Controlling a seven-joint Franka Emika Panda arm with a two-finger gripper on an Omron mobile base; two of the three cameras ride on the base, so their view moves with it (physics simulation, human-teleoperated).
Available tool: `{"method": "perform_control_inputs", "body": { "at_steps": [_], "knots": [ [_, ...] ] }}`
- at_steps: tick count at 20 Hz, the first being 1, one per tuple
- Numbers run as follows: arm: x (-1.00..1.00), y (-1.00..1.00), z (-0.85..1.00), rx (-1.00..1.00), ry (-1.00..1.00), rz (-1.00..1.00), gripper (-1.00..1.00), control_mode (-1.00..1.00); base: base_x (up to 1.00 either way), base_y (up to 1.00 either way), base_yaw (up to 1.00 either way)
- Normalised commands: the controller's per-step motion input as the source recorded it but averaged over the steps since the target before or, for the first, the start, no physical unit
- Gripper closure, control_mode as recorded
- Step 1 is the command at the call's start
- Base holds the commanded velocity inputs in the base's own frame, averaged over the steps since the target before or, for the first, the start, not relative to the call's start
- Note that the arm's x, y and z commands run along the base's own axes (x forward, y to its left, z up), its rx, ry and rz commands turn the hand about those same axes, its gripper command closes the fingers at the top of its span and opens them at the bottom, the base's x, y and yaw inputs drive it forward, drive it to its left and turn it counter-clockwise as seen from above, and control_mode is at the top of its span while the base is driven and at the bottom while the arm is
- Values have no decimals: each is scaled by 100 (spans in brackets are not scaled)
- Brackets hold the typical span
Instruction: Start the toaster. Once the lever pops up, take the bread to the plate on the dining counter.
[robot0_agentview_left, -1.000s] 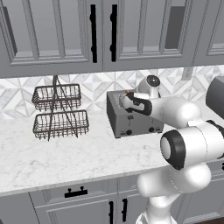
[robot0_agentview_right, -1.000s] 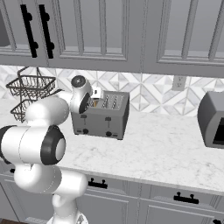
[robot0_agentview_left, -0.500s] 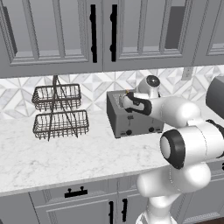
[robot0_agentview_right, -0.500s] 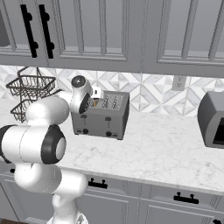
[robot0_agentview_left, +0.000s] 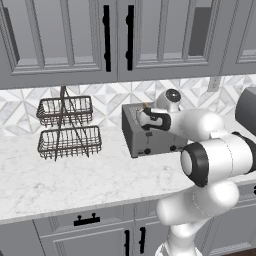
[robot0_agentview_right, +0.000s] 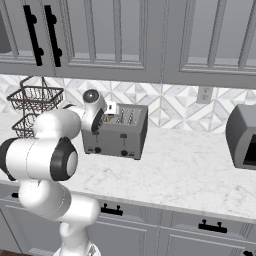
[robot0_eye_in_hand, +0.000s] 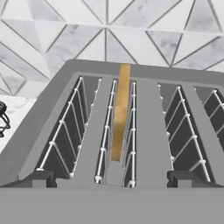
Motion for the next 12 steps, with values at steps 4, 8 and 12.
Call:
{"method": "perform_control_inputs", "body": {
  "at_steps": [4,8,12],
  "knots": [
    [14,0,-8,0,-2,0,-100,-100,0,0,0],
    [15,0,-7,0,-2,0,-100,-100,0,0,0],
    [15,0,-2,0,-3,0,-100,-100,0,0,0]
  ]
}}
